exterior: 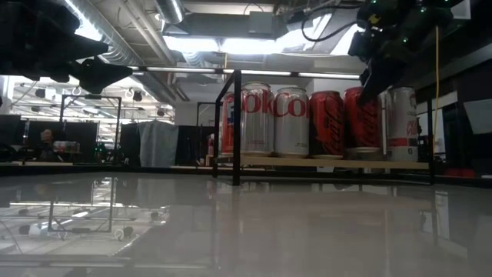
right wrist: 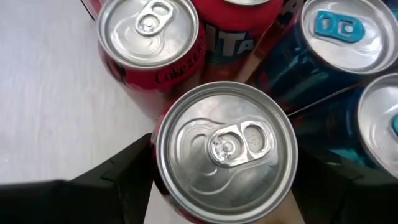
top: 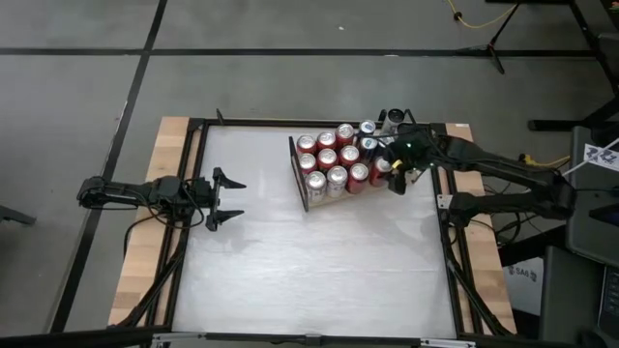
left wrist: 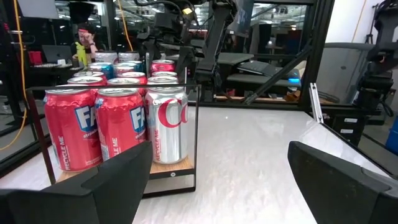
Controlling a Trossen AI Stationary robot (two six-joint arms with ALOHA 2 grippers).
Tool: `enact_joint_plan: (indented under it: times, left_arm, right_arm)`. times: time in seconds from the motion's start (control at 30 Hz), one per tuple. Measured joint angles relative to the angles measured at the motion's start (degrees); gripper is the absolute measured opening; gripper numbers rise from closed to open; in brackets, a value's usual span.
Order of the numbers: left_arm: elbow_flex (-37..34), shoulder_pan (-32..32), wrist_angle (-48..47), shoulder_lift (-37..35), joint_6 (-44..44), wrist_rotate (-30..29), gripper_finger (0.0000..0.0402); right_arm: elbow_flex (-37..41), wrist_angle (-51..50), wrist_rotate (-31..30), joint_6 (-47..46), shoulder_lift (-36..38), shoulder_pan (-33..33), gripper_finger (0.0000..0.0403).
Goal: Place canned beverage on shelf
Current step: Put the red soda can on the shelf
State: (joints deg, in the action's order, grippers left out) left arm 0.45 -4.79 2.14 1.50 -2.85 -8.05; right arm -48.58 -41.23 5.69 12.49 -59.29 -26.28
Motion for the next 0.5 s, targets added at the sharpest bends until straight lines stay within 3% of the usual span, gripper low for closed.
enact_joint_plan:
  times: [0.5]
  left_arm:
    - [0.0,0.0,0.0,0.0,0.0,0.0,0.0368]
  right_arm:
    - [-0.1,1.7,1.3,-0.2,0.8,0.0,0.0292]
